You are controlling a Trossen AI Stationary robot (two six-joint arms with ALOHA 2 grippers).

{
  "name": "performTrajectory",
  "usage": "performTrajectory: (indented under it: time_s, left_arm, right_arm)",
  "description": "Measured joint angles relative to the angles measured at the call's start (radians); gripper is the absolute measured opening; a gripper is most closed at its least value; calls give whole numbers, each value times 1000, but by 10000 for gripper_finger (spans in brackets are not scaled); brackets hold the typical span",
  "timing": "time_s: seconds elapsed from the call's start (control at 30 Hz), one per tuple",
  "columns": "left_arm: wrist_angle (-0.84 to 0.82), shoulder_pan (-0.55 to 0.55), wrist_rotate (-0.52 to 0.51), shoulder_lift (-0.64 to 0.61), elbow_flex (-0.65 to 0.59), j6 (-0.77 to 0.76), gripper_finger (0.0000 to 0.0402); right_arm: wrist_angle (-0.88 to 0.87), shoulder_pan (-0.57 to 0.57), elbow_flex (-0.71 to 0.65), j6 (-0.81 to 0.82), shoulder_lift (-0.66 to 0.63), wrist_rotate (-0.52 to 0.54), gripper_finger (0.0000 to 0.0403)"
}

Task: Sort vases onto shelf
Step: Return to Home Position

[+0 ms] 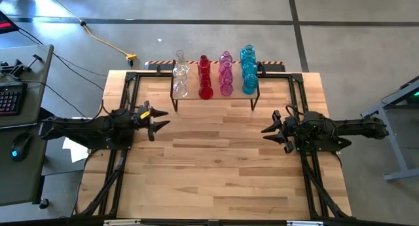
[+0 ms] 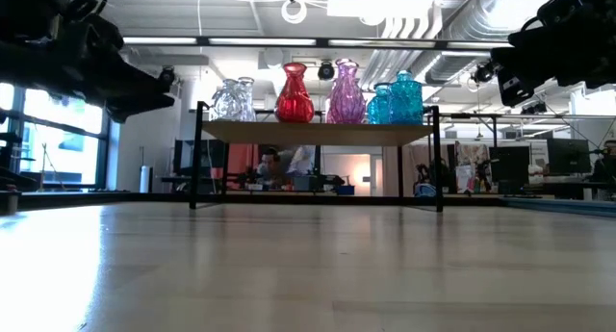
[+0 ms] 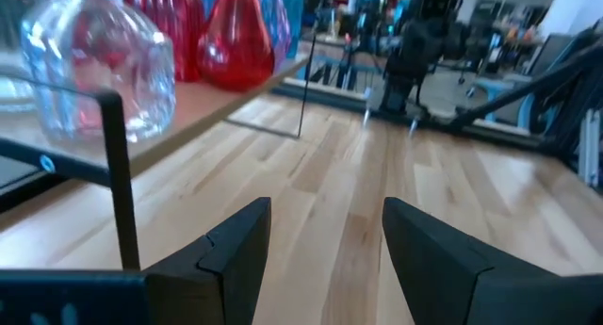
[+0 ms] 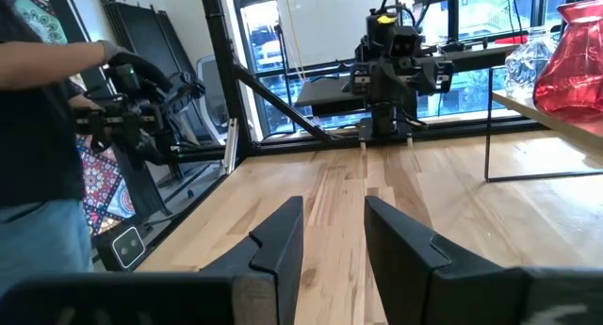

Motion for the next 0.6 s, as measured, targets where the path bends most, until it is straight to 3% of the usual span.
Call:
performTrajectory:
  time_s: [0.37, 0.6]
  left_arm:
    - [-64, 0, 0, -206, 0, -1, 197]
    - [-46, 0, 0, -212, 0, -1, 197]
  right_arm:
    - [0, 0, 0, 0, 0, 0, 103]
    - [0, 0, 0, 0, 0, 0, 103]
